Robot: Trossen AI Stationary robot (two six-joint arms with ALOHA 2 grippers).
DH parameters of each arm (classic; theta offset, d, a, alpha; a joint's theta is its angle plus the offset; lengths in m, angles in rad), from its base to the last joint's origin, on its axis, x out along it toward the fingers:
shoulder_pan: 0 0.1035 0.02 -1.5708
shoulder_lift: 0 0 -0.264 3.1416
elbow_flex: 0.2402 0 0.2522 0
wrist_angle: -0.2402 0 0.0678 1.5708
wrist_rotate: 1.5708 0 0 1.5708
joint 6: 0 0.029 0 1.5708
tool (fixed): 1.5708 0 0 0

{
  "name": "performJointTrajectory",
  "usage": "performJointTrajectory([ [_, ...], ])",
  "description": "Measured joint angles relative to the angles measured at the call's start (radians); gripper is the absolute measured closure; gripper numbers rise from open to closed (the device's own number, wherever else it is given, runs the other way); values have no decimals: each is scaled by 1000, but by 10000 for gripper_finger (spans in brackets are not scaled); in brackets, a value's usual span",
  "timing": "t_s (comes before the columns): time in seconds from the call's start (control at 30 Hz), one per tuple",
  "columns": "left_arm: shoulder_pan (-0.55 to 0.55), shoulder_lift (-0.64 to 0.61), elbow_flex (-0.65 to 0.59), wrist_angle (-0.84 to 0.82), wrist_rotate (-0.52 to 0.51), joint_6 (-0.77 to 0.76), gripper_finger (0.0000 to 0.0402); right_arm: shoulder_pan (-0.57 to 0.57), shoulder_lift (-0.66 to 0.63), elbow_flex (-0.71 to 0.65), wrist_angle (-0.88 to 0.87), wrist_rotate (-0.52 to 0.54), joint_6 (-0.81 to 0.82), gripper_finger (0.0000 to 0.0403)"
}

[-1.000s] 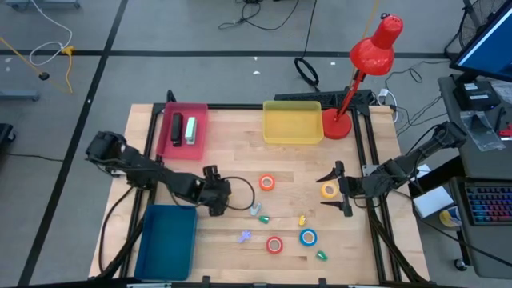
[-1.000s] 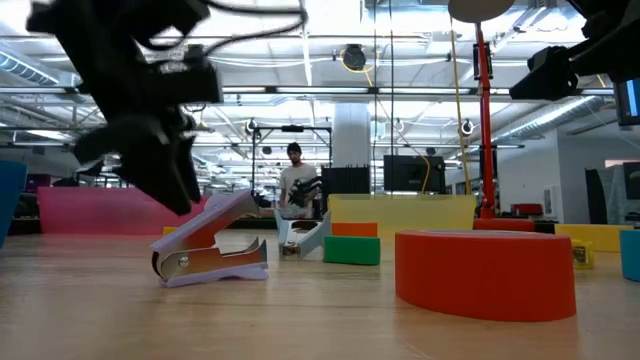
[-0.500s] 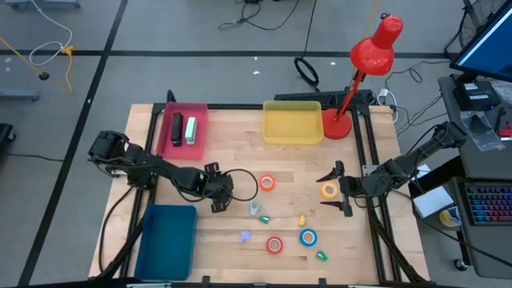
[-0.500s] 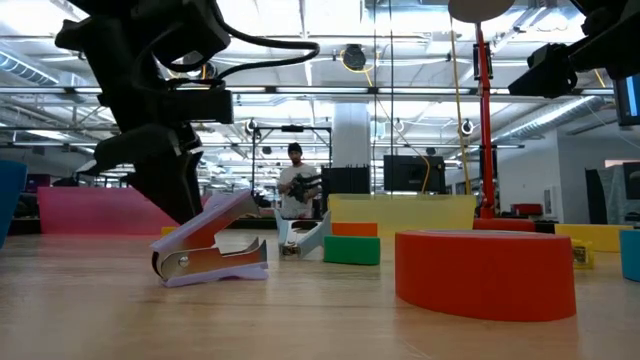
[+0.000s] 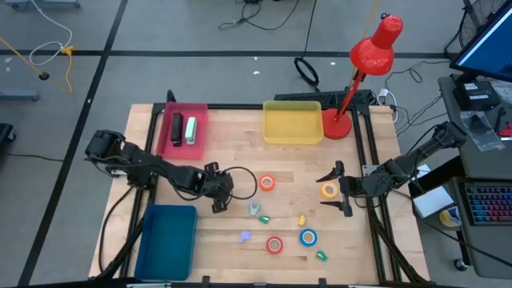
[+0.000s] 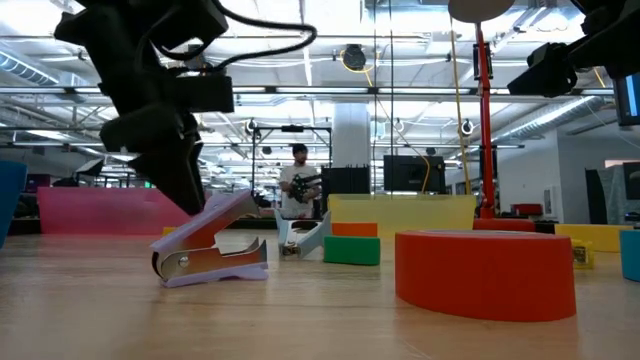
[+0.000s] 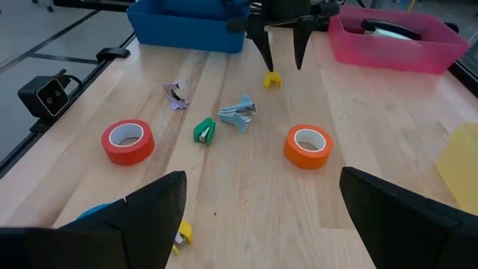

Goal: Pick and place Stapler, Stapler remover, tape
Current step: Put the left yellow stapler into the pink bin

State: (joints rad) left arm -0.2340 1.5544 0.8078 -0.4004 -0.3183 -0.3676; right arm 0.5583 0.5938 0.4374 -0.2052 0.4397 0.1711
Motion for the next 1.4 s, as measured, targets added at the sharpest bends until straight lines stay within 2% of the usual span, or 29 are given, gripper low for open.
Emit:
performJointTrajectory([
  [0.27, -11, 19, 1, 0, 58, 42, 167, 0, 0, 0, 0, 0, 0, 58],
  [0.73, -10, 32, 0, -20, 65, 59, 167, 0, 0, -1, 7, 0, 0, 59],
  [1.17, 25, 163, 4, 90, 103, 74, 169, 0, 1, -1, 8, 0, 19, 60],
  [1.27, 37, 164, 3, 102, 119, 83, 187, 0, 1, -1, 7, 0, 26, 61],
  [1.4, 44, 165, 3, 100, 166, 97, 240, 0, 1, -1, 7, 0, 26, 58],
])
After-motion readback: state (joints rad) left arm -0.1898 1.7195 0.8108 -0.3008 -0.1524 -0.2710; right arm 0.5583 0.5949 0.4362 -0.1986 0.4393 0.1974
